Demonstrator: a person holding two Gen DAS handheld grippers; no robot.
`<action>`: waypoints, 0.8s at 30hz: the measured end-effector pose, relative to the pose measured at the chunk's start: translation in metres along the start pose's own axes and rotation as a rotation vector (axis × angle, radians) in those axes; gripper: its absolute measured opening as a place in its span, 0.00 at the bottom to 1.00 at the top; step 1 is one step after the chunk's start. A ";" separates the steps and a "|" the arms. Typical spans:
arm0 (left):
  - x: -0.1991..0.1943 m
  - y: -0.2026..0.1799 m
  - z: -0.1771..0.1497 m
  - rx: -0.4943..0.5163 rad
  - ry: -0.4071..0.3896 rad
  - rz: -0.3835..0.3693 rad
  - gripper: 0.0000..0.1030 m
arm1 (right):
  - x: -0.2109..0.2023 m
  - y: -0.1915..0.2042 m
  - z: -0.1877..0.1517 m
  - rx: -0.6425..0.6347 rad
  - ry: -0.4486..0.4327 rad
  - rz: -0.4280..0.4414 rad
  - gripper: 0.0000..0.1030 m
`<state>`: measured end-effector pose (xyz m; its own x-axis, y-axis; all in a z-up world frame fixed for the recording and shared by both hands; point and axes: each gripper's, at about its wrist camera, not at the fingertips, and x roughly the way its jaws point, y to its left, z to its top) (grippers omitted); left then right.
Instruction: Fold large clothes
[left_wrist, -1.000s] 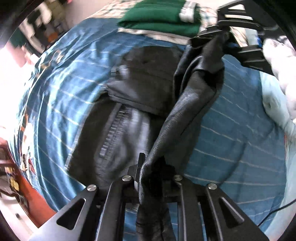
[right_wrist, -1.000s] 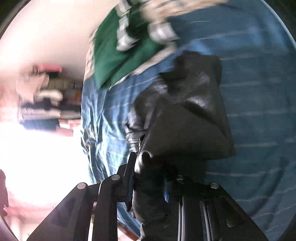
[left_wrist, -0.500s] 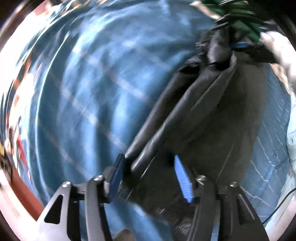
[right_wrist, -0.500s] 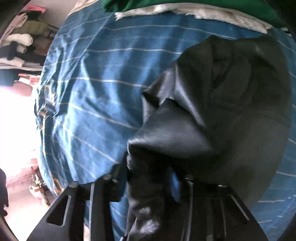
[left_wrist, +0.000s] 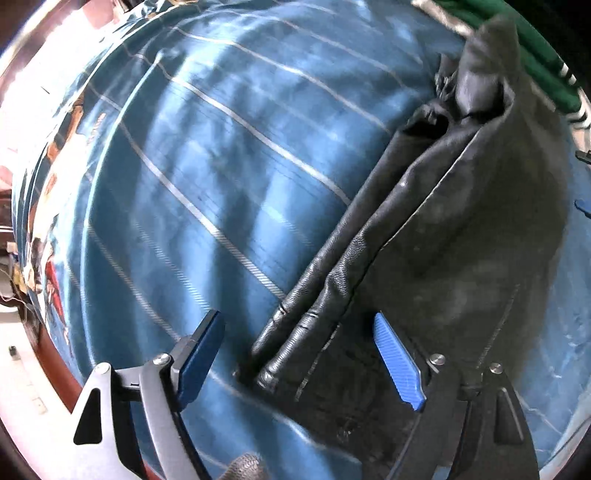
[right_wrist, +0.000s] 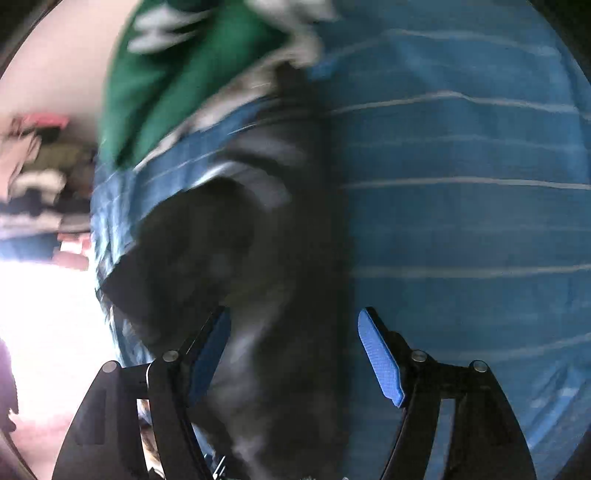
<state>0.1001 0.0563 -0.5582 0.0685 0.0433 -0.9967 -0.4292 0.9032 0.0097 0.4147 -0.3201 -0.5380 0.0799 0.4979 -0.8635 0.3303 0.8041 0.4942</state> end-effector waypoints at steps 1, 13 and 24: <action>0.003 0.000 -0.001 -0.009 0.001 -0.001 0.80 | 0.013 -0.011 0.008 0.013 0.018 0.037 0.71; 0.010 -0.008 0.002 -0.008 0.012 0.047 0.84 | 0.036 -0.019 -0.006 0.099 -0.032 0.264 0.16; -0.027 -0.022 0.026 0.075 0.002 -0.005 0.84 | -0.090 -0.167 -0.194 0.581 -0.173 0.111 0.13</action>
<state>0.1314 0.0466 -0.5290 0.0687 0.0384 -0.9969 -0.3602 0.9328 0.0111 0.1694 -0.4362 -0.5238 0.2781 0.4695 -0.8380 0.7658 0.4183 0.4885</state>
